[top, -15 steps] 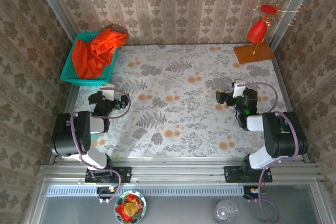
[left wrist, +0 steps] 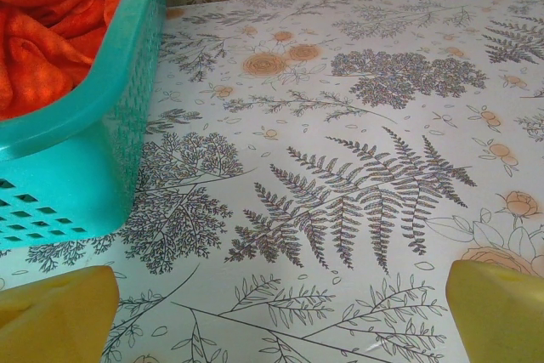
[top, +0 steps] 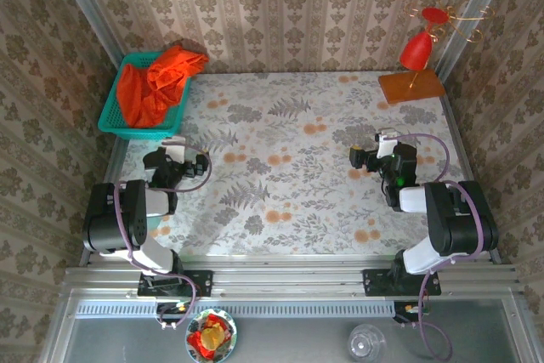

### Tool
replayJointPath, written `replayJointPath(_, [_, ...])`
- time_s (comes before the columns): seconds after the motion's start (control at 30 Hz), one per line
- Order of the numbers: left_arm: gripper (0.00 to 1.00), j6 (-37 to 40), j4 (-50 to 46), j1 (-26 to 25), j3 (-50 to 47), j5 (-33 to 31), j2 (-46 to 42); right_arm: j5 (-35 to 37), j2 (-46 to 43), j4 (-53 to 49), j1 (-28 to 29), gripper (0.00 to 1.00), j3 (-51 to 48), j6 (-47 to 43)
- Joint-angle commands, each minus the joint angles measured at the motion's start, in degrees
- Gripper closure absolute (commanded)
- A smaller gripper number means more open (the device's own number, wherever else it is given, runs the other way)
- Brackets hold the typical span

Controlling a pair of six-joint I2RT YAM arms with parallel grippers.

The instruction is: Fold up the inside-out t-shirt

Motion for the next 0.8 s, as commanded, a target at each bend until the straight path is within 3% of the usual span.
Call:
replayJointPath(0.0, [0.0,1.4,1.8,0.2,0.0,1.2,-0.6,-1.3,-0.4,1.5,0.0,0.0,-0.3,-0.9])
replayJointPath(0.77, [0.0,-0.1,1.5,1.0,0.3,-0.1,-0.3,-1.3,-0.4,1.5,0.0,0.0,-0.3,-0.8])
